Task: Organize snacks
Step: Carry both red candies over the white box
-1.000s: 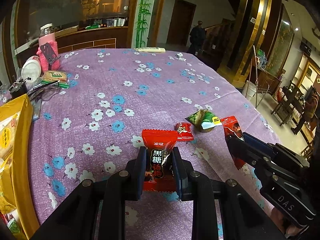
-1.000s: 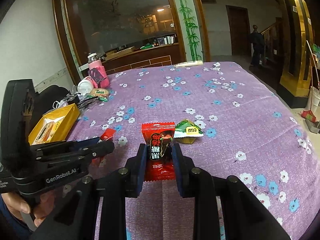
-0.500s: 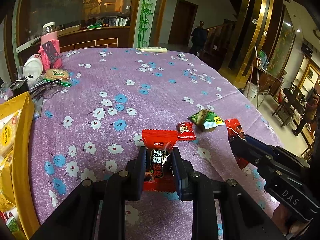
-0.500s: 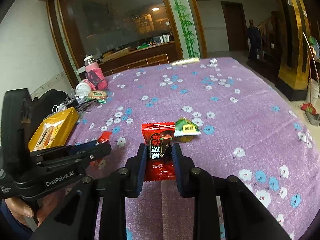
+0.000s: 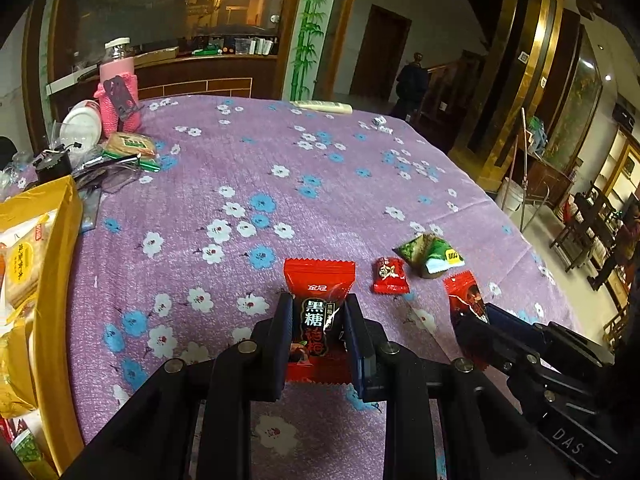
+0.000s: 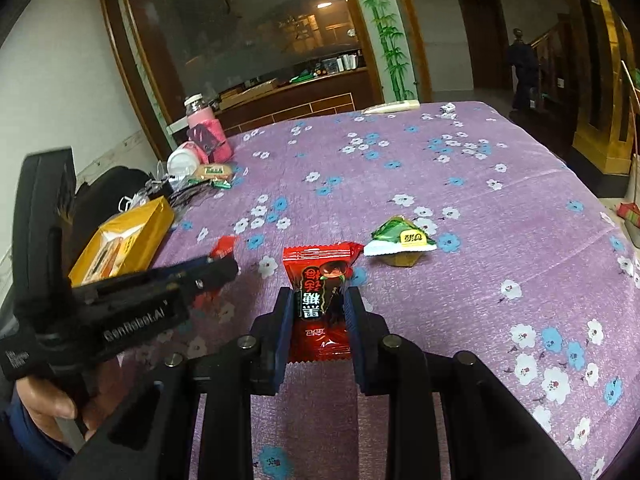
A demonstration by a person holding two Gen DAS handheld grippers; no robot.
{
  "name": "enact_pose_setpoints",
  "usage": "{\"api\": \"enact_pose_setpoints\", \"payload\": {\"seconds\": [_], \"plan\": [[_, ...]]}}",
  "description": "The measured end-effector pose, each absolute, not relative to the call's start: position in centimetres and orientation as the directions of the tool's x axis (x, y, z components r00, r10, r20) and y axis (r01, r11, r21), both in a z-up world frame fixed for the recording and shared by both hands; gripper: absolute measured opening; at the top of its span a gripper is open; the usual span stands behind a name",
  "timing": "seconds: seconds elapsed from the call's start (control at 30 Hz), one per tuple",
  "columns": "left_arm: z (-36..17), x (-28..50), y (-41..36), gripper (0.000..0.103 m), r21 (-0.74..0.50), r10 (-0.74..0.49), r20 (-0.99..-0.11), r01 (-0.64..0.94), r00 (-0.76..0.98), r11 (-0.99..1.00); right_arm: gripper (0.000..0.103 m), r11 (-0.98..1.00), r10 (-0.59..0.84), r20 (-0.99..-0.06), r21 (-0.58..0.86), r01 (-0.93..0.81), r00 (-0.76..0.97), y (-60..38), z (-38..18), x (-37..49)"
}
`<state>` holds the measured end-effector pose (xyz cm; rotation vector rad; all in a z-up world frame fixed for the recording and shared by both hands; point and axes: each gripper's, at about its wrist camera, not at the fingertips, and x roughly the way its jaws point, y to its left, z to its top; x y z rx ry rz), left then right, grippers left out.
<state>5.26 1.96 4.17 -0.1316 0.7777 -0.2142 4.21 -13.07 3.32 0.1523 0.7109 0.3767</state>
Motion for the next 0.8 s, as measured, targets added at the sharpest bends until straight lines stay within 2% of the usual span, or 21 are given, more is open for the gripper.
{"api": "enact_pose_setpoints", "payload": {"seconds": [0.47,0.63,0.8], "plan": [[5.3,4.3,1.5,0.024,-0.194,-0.250,-0.648,0.161,0.719,0.968,0.025,0.957,0.290,-0.518,0.182,-0.227,0.805,-14.3,4.9,3.4],[6.4,3.9,2.2,0.024,-0.224,-0.264,-0.619,0.156,0.739,0.962,0.025,0.971,0.234,-0.530,0.171,-0.168,0.815,-14.7,4.7,3.8],[8.0,3.4,2.6,0.024,-0.242,-0.279,-0.584,0.165,0.762,0.956,0.025,0.967,0.242,-0.557,0.204,-0.151,0.795,-13.5,5.5,1.4]]}}
